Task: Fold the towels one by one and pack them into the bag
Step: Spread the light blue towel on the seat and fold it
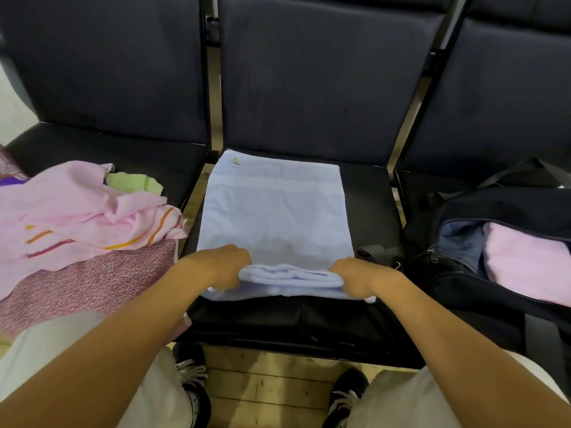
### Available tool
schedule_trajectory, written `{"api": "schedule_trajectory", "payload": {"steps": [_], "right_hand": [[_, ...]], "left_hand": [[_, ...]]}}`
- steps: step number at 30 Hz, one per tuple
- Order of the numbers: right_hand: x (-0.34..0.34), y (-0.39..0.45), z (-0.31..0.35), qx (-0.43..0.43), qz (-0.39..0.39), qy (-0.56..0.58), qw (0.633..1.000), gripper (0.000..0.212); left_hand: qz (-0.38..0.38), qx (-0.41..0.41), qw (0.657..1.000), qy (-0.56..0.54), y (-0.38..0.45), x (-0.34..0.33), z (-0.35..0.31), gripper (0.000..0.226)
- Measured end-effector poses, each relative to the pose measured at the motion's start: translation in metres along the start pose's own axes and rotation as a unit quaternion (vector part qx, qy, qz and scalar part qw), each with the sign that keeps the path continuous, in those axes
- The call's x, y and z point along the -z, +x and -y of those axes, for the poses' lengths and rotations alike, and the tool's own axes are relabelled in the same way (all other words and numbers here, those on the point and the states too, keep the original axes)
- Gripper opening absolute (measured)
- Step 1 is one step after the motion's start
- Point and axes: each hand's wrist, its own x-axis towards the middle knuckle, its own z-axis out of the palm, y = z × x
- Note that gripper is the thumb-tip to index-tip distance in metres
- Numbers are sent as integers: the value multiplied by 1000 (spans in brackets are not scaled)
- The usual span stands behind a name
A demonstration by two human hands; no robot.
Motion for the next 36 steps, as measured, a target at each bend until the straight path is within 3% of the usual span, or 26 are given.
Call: {"api": "schedule_trajectory", "payload": {"steps": [4, 9, 19, 24, 29, 36], "right_hand": [[-1, -9, 3, 5, 39, -36, 999, 35], [-8, -15, 0, 13, 12, -33, 999, 31], [-13, -23, -22, 44, 5, 91, 995, 32], [-1, -25, -30, 93, -115, 185, 972, 30], [7, -22, -31, 93, -204, 199, 954, 51], [15, -16, -44, 122, -278, 234, 924, 16]], "left_hand": [[22, -11, 999, 34, -4, -6, -7, 23], [11, -37, 999, 5, -11, -10, -17, 30], [65, -83, 977, -188, -40, 14, -9, 11], [-67, -54, 968, -235, -39, 27, 4, 29], [-154, -29, 958, -240, -42, 35, 4, 43], [-225, -30, 929, -292, -46, 46, 20, 49]]}}
